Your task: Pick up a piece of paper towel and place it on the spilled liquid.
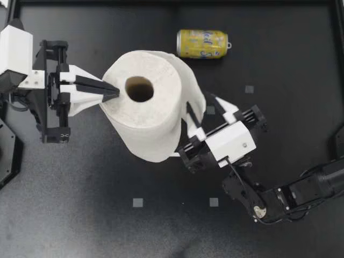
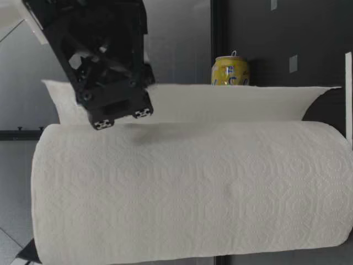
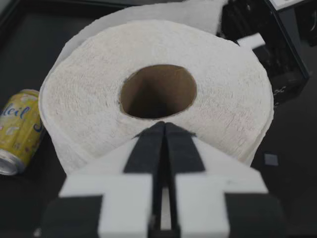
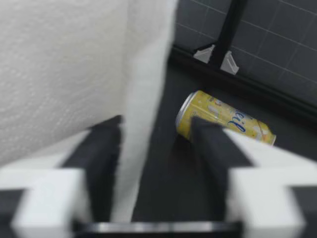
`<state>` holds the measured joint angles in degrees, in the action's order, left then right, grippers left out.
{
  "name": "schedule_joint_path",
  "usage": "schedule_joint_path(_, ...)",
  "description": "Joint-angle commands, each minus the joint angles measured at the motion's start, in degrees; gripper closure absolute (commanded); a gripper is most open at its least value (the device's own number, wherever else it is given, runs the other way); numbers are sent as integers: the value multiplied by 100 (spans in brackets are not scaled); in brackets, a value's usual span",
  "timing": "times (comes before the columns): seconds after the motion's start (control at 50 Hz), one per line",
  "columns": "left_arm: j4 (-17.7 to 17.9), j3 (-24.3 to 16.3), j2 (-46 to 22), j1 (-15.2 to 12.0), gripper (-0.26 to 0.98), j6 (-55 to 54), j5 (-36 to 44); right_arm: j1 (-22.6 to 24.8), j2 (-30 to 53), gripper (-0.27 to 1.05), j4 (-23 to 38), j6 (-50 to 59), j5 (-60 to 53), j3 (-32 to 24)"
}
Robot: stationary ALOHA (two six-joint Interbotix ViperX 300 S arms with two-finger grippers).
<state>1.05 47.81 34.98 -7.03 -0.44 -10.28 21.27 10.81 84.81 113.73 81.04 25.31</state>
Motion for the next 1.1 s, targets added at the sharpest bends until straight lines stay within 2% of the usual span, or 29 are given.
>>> schedule_joint_path(0.0,9,-26,-79,-18,65,-9,-44,-35,-79,47,44,-9,-44,-62)
schedule_joint_path(0.12,18,-26,-88,-18,65,-18,-44,-35,-79,74,53,-9,-79,-53)
schedule_joint_path(0.22,18,-18,-88,-18,65,-18,-53,-35,-105,88,53,-9,-88,-18)
schedule_joint_path(0.64,114,193,-97,-220,65,-26,-193,9,-246,89,-229,123,-70,413)
schedule_joint_path(0.76,132,193,-132,-264,65,-26,-422,9,-237,89,-483,352,9,738)
schedule_joint_path(1.0,158,237,-167,-308,65,-35,-413,9,-563,89,-1055,870,220,1688)
schedule_joint_path(1.08,193,246,-185,-316,65,-35,-404,18,-703,89,-1239,844,272,1854)
